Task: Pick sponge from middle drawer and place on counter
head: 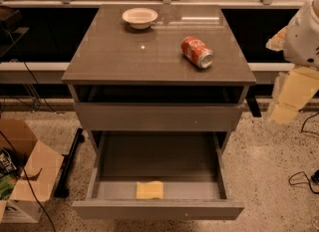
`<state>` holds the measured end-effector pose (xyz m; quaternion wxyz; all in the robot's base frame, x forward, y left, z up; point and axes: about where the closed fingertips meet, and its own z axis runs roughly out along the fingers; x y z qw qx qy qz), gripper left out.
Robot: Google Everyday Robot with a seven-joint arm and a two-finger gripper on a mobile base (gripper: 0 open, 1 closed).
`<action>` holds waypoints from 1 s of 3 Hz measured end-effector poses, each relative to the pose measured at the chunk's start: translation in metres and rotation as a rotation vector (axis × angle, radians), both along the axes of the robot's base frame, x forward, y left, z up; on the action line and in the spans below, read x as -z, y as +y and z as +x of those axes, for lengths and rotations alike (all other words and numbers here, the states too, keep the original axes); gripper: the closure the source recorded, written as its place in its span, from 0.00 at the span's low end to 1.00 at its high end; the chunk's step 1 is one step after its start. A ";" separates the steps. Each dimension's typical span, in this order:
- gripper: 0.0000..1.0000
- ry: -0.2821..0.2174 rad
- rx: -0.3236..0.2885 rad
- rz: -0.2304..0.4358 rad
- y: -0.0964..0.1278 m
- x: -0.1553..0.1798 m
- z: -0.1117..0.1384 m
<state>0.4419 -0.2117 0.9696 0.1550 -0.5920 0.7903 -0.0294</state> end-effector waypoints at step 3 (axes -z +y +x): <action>0.00 0.080 0.204 0.081 0.026 0.062 0.027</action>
Offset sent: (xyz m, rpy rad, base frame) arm 0.0291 0.0242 -0.0571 0.0880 0.0925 -0.2443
